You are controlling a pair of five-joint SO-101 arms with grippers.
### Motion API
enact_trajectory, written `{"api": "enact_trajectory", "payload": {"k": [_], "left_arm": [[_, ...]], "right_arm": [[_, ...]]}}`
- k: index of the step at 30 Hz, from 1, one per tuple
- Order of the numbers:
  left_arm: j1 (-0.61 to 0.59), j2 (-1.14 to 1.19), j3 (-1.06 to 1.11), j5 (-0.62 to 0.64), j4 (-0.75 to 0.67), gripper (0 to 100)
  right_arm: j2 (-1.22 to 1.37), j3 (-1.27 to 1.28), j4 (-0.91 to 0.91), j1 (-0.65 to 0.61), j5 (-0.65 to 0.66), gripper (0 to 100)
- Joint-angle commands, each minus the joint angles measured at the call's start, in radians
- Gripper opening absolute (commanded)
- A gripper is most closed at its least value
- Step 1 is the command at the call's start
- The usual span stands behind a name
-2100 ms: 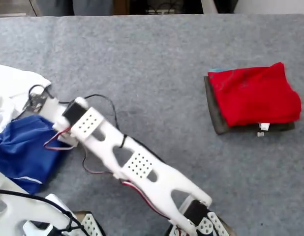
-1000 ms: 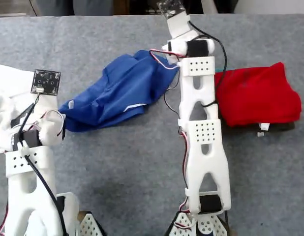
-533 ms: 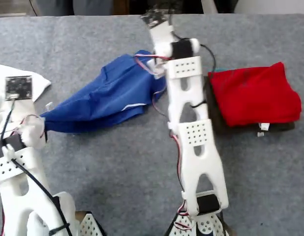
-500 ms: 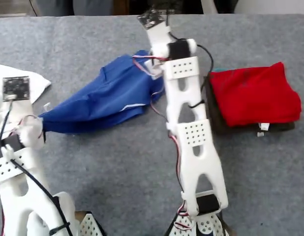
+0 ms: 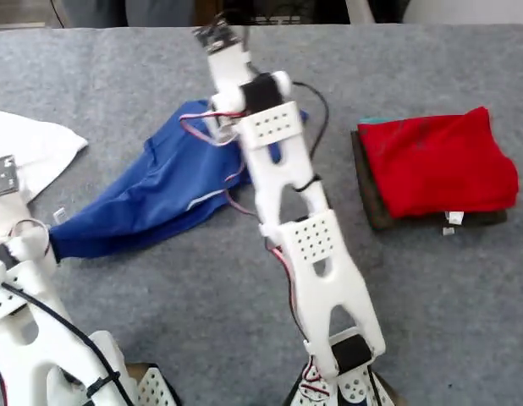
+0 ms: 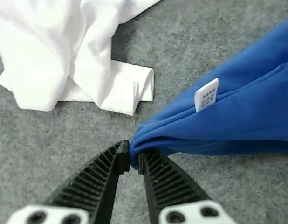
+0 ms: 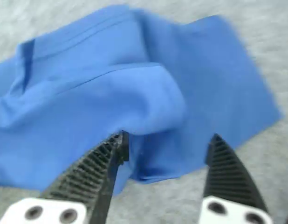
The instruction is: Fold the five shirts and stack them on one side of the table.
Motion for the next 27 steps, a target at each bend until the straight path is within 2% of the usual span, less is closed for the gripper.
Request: {"api": "enact_trajectory", "payload": {"k": [1, 3, 6, 13, 19, 24, 27], "left_arm": [[-0.058, -0.012, 0.004, 0.002, 0.003, 3], [-0.073, -0.012, 0.015, 0.002, 0.003, 3], [-0.071, -0.012, 0.027, 0.002, 0.002, 3], [-0.076, -0.012, 0.025, 0.002, 0.008, 3], [-0.077, -0.012, 0.025, 0.002, 0.009, 3], [-0.076, -0.012, 0.025, 0.002, 0.009, 3], [-0.068, -0.012, 0.027, 0.002, 0.011, 3]], "right_arm": [[-0.074, 0.039, 0.003, -0.089, -0.009, 10.1], [-0.071, 0.042, -0.025, -0.124, -0.014, 0.8], [-0.068, 0.036, -0.121, -0.158, -0.018, 6.3], [-0.064, 0.036, -0.382, -0.232, -0.018, 6.7], [-0.038, 0.035, -0.634, -0.186, -0.069, 7.0], [-0.051, 0.036, -0.489, -0.129, -0.094, 7.7], [-0.051, 0.041, -0.393, -0.141, -0.055, 16.4]]}}
